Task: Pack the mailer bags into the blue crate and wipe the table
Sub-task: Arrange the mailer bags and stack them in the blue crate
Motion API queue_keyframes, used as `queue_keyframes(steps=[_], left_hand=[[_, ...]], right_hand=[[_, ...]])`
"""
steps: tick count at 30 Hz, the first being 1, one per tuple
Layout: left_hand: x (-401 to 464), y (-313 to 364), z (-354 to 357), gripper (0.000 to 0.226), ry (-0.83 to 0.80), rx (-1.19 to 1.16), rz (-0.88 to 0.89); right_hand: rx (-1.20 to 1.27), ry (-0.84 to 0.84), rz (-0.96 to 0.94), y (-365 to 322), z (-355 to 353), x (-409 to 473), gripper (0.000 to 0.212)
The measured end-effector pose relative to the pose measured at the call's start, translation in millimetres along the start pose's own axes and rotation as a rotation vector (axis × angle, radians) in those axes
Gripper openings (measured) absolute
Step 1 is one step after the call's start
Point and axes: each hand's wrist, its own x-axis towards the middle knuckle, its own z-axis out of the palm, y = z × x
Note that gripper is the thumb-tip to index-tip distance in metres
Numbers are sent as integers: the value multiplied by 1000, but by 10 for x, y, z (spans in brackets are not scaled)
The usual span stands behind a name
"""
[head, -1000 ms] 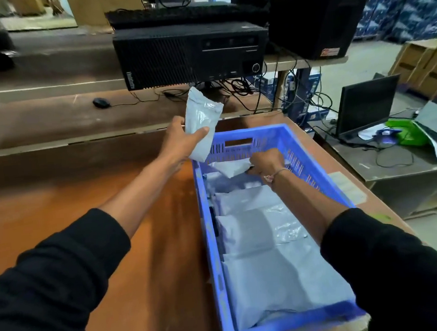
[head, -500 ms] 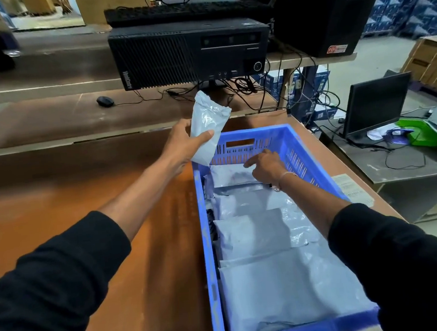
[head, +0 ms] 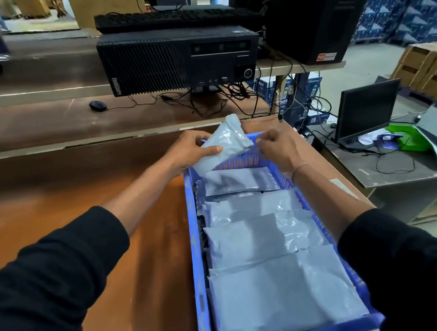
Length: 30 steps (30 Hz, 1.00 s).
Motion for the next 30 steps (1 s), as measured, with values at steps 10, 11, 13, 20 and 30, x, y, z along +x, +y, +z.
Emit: queue_keyframes(steps=[10, 11, 13, 20, 30], left_hand=[[268, -44, 357, 30, -164, 202, -11], [304, -59, 394, 32, -161, 270, -15], [362, -74, 471, 37, -167, 445, -25], [377, -251, 653, 32, -216, 858, -70], [241, -257, 762, 22, -225, 1042, 60]], right_hand=[[28, -141, 179, 132, -75, 95, 20], [-29, -128, 201, 214, -46, 157, 24], [-223, -181, 248, 301, 5, 234, 17], [-596, -72, 140, 551, 238, 91, 43], [-749, -369, -136, 498, 148, -59, 32]])
